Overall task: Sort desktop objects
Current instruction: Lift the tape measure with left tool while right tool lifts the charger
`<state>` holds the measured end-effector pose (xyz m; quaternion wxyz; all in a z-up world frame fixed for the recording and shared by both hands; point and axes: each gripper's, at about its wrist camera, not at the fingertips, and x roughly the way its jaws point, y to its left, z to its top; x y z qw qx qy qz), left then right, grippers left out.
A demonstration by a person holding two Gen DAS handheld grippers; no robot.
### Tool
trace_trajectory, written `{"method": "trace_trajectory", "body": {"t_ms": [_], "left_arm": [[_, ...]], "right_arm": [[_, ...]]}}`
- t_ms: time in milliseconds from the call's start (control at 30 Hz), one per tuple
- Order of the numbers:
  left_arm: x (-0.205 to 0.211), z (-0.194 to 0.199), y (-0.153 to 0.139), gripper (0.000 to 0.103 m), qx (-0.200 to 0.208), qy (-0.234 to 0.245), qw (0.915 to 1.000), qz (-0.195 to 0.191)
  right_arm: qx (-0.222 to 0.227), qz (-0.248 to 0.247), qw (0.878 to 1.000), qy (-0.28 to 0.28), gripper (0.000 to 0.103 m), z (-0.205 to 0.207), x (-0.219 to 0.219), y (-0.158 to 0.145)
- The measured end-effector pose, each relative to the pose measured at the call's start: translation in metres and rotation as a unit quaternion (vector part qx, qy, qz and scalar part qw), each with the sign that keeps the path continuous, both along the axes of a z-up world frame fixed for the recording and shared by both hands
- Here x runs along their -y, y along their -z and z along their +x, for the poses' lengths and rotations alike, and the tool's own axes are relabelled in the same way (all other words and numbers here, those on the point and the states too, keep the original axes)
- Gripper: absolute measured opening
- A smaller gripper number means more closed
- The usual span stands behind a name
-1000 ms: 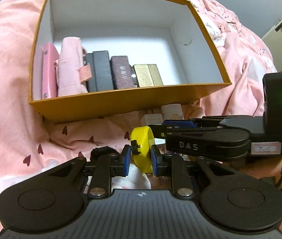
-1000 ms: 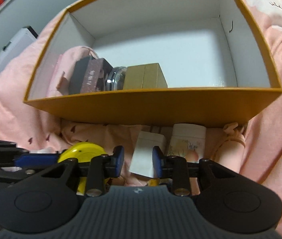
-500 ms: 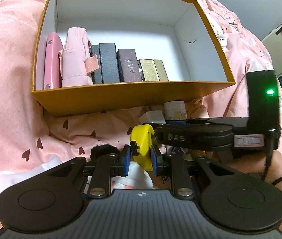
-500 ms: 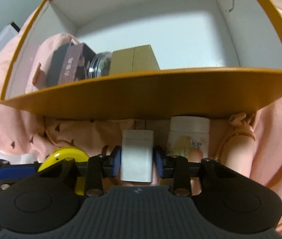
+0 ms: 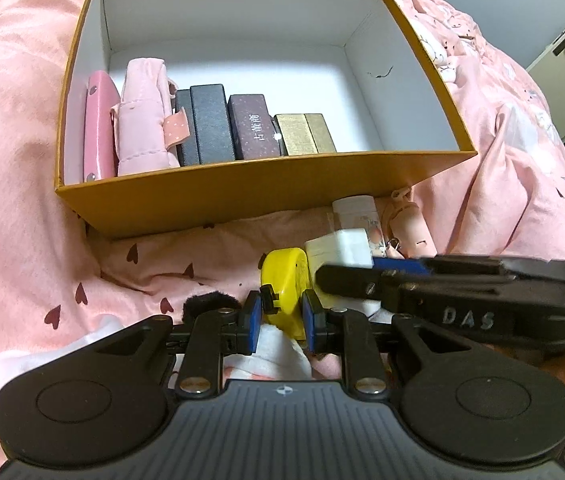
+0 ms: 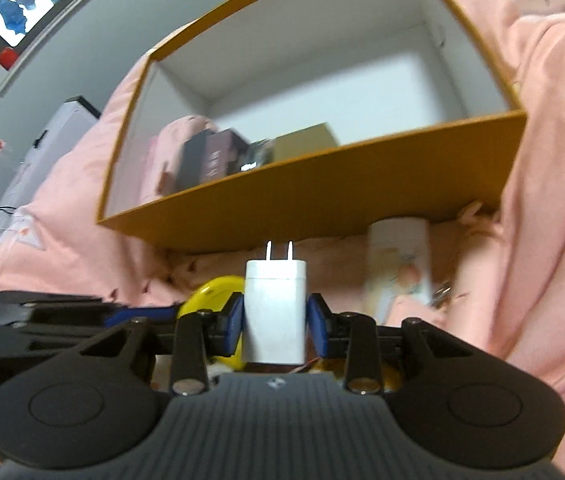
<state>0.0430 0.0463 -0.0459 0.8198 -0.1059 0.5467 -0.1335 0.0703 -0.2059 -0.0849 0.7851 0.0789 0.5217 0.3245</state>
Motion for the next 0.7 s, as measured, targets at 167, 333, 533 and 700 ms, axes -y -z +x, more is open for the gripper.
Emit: {"method": "trace_trajectory", "body": {"t_ms": [167,333,533,700], "left_arm": [[0.0,0.0,0.005,0.021,0.006,0.015,0.9999,0.001],[-0.001,0.0,0.008,0.02,0.01,0.01,0.9999,0.007],[0.007,-0.001,0.01,0.016,0.013,0.012,0.9993,0.033],[0.003,0.001,0.007,0.017,0.016,-0.002,0.9994,0.029]], "right_arm": [[-0.018,0.006,1.0,0.006,0.035,-0.003,-0.004,0.013],[-0.034,0.028,0.999,0.008,0.035,-0.003,-0.004,0.022],[-0.028,0.035,0.999,0.01,0.035,-0.006,0.002,0.019],[-0.011,0.048,0.998,0.029,0.035,-0.005,0.001,0.013]]}}
